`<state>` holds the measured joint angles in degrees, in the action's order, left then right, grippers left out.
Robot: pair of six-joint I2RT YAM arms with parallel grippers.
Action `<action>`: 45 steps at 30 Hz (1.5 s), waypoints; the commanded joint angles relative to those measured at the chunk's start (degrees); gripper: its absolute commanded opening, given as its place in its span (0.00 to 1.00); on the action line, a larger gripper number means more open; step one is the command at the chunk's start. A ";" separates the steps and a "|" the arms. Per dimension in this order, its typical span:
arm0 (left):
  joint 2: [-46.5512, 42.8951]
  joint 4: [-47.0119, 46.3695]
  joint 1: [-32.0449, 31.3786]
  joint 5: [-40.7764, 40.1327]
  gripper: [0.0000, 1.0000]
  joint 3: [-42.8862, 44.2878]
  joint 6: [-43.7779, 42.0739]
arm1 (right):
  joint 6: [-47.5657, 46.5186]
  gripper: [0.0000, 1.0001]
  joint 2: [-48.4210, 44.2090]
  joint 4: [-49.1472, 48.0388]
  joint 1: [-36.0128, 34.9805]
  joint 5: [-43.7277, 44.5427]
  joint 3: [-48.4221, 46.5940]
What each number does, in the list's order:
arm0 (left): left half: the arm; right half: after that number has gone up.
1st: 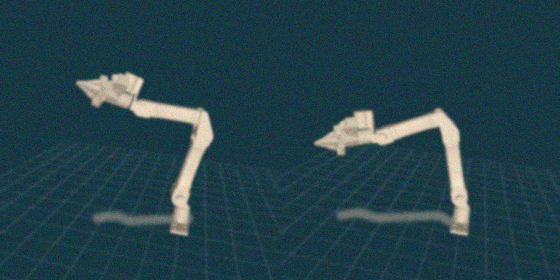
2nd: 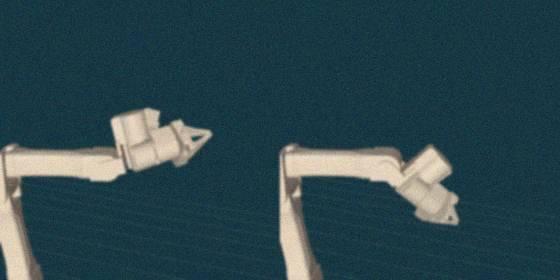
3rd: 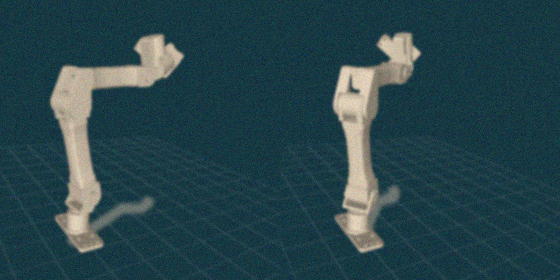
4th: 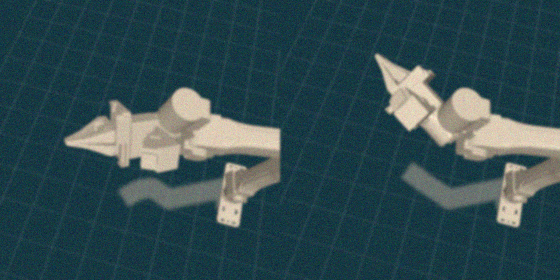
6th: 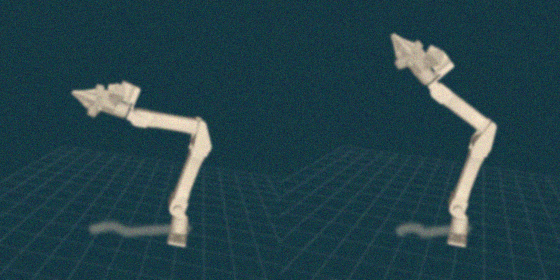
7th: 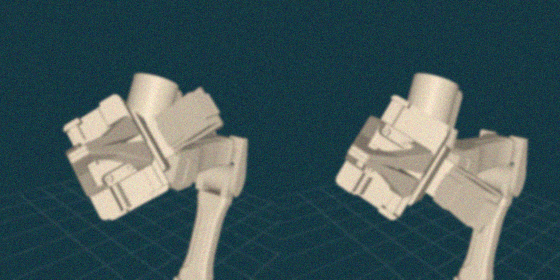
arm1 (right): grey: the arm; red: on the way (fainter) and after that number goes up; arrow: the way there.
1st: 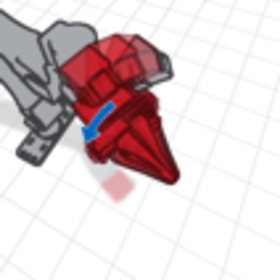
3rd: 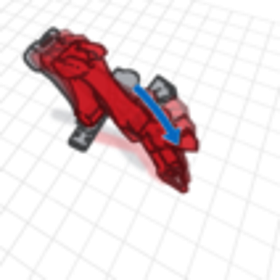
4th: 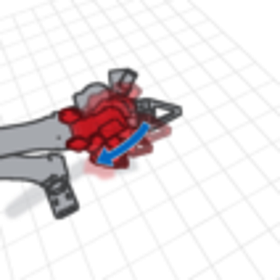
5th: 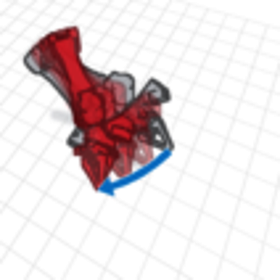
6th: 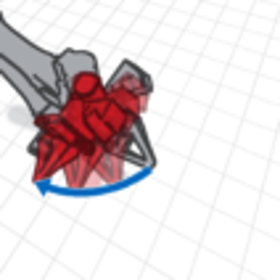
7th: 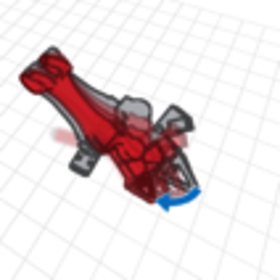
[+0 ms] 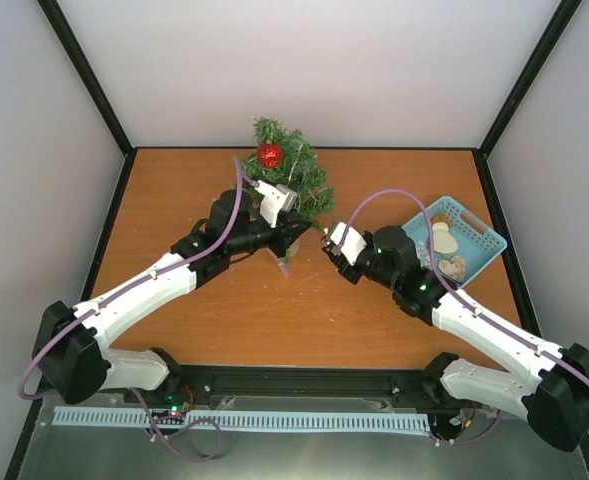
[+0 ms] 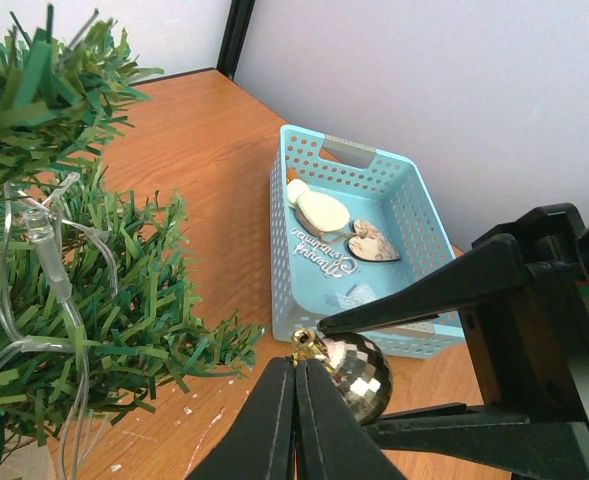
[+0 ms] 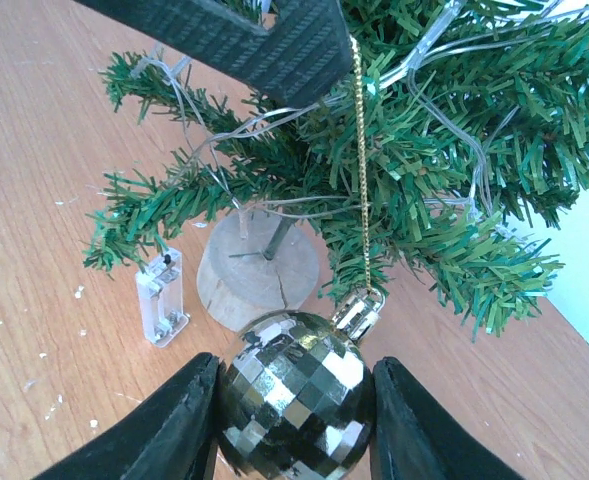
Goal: Decorate the small christmas tree
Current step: Hang the decoration item on the Christmas tree.
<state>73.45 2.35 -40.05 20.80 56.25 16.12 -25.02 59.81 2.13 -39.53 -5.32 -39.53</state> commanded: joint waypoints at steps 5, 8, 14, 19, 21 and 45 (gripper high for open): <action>0.90 -2.35 -0.73 -0.35 0.01 2.39 -1.03 | -2.48 0.39 -3.77 -6.80 -0.18 -3.49 4.50; 1.46 -2.26 -0.77 0.12 0.01 3.00 -1.13 | -4.06 0.38 -3.68 -8.39 -0.11 -3.84 5.32; 2.48 -2.22 -0.90 0.88 0.02 3.74 -0.92 | -6.10 0.38 -3.26 -9.20 -0.12 -2.83 4.97; 3.26 -1.51 -1.41 0.50 0.02 4.37 -1.12 | -7.01 0.38 -2.99 -9.51 -0.16 -1.79 5.04; 3.34 -1.39 -1.38 0.18 0.02 4.48 -1.10 | -7.09 0.38 -2.92 -9.28 -0.12 -1.04 5.22; 5.54 0.22 -1.78 -1.99 0.03 4.62 -2.07 | -6.62 0.39 -0.21 -11.42 -0.11 4.88 7.79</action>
<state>79.09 3.03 -41.01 19.25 59.86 15.66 -31.09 59.37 -6.98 -39.53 -0.62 -32.58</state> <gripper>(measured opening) 0.028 0.387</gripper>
